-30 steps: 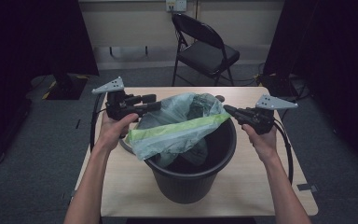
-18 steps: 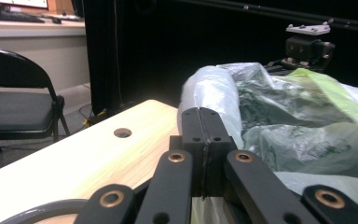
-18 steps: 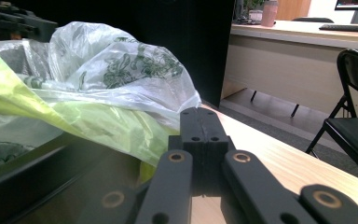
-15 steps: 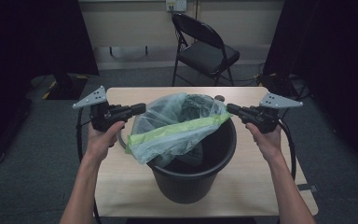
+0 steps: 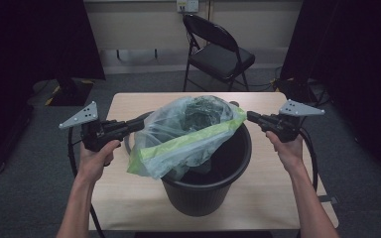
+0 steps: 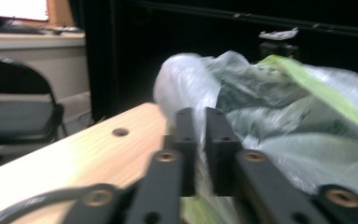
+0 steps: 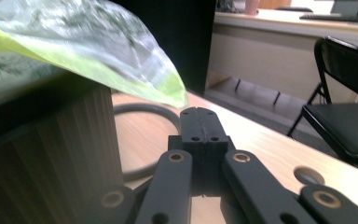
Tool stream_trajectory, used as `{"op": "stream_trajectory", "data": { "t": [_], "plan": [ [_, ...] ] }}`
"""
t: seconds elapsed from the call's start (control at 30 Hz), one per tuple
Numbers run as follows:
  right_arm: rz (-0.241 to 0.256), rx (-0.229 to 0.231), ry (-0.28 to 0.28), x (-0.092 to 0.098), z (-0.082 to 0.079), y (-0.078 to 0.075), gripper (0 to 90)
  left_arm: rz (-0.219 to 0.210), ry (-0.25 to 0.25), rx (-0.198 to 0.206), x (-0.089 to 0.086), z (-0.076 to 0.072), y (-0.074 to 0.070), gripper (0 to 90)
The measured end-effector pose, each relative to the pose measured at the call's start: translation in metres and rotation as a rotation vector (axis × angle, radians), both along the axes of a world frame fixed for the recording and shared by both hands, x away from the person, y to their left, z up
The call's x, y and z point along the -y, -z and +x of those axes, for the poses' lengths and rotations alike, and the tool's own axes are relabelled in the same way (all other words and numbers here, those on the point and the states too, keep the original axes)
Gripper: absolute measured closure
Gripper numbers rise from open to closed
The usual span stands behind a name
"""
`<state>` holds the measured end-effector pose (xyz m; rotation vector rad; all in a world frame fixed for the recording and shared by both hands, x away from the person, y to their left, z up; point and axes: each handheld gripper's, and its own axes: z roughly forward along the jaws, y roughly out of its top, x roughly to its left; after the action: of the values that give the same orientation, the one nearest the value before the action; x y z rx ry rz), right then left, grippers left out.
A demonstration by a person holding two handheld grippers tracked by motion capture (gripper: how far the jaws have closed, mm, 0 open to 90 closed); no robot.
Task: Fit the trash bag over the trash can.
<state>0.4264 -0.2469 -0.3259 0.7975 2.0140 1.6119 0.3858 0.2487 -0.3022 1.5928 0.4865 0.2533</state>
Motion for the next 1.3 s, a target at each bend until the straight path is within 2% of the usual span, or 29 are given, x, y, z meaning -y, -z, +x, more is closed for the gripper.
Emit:
{"op": "stream_trajectory", "data": {
  "t": [0.07, 0.1, 0.17, 0.23, 0.27, 0.33, 0.4, 0.5, 0.53, 0.57, 0.6, 0.67, 0.77, 0.87, 0.93, 0.97, 1.0, 1.03, 1.1, 1.13, 1.17, 1.23, 1.3],
  "plan": [
    [0.039, 0.019, -0.006, -0.002, 0.000, -0.005, 84.0, -0.030, -0.003, 0.001, 0.005, 0.005, -0.007, 64.4],
    [0.047, 0.031, -0.013, -0.005, 0.000, -0.010, 80.2, -0.041, 0.003, 0.006, 0.007, 0.008, -0.009, 61.4],
    [0.042, 0.046, -0.008, -0.010, 0.000, -0.017, 78.5, -0.050, 0.007, 0.013, 0.014, 0.016, -0.015, 60.3],
    [0.057, 0.060, -0.012, -0.013, -0.001, -0.026, 75.7, -0.041, 0.007, 0.014, 0.023, 0.024, -0.018, 58.1],
    [0.059, 0.064, -0.016, -0.014, -0.002, -0.029, 75.0, -0.023, 0.008, 0.004, 0.029, 0.030, -0.018, 55.6],
    [0.068, 0.073, -0.032, -0.017, -0.006, -0.036, 70.7, -0.012, 0.011, -0.017, 0.039, 0.036, -0.015, 52.0],
    [0.072, 0.076, -0.055, -0.020, -0.011, -0.039, 67.0, 0.001, 0.015, -0.032, 0.044, 0.038, -0.010, 52.1],
    [0.066, 0.073, -0.083, -0.022, -0.020, -0.038, 62.7, 0.029, -0.022, -0.055, 0.046, 0.038, 0.002, 59.4],
    [0.062, 0.070, -0.086, -0.022, -0.021, -0.037, 61.1, 0.005, -0.012, -0.057, 0.043, 0.037, 0.004, 61.0],
    [0.060, 0.064, -0.090, -0.022, -0.022, -0.035, 59.6, -0.004, -0.021, -0.042, 0.041, 0.033, 0.004, 64.5],
    [0.054, 0.050, -0.083, -0.022, -0.023, -0.032, 58.7, 0.013, -0.028, -0.026, 0.041, 0.029, 0.003, 69.0],
    [0.071, 0.043, -0.091, -0.020, -0.024, -0.030, 55.8, 0.031, -0.029, -0.031, 0.039, 0.023, 0.001, 68.1],
    [0.067, 0.043, -0.092, -0.019, -0.023, -0.031, 53.4, 0.041, -0.026, -0.035, 0.034, 0.016, 0.000, 66.2],
    [0.066, 0.029, -0.103, -0.020, -0.018, -0.032, 62.9, 0.028, -0.007, -0.041, 0.029, 0.012, 0.000, 64.4],
    [0.070, 0.020, -0.127, -0.022, -0.013, -0.033, 80.4, 0.021, -0.003, -0.043, 0.028, 0.013, 0.001, 61.6],
    [0.062, 0.021, -0.117, -0.023, -0.012, -0.033, 87.7, 0.006, 0.004, -0.047, 0.027, 0.016, 0.002, 59.0],
    [0.050, 0.014, -0.113, -0.026, -0.009, -0.033, 90.0, -0.019, 0.011, -0.051, 0.027, 0.018, 0.002, 55.5],
    [0.057, 0.008, -0.131, -0.028, -0.006, -0.032, 90.0, -0.036, 0.001, -0.058, 0.026, 0.022, 0.001, 51.8],
    [0.037, 0.010, -0.115, -0.032, -0.003, -0.030, 90.0, -0.080, -0.031, -0.058, 0.026, 0.028, -0.003, 40.3],
    [0.035, 0.008, -0.114, -0.033, -0.002, -0.030, 90.0, -0.092, -0.043, -0.046, 0.027, 0.033, -0.006, 41.9],
    [0.034, 0.007, -0.111, -0.036, 0.001, -0.029, 90.0, -0.095, -0.035, -0.048, 0.029, 0.037, -0.009, 42.1],
    [0.037, 0.002, -0.104, -0.039, 0.005, -0.028, 90.0, -0.071, -0.039, -0.049, 0.034, 0.045, -0.013, 42.1],
    [0.041, 0.006, -0.104, -0.041, 0.008, -0.029, 90.0, -0.038, -0.002, -0.060, 0.042, 0.054, -0.015, 44.0]
  ]
}}
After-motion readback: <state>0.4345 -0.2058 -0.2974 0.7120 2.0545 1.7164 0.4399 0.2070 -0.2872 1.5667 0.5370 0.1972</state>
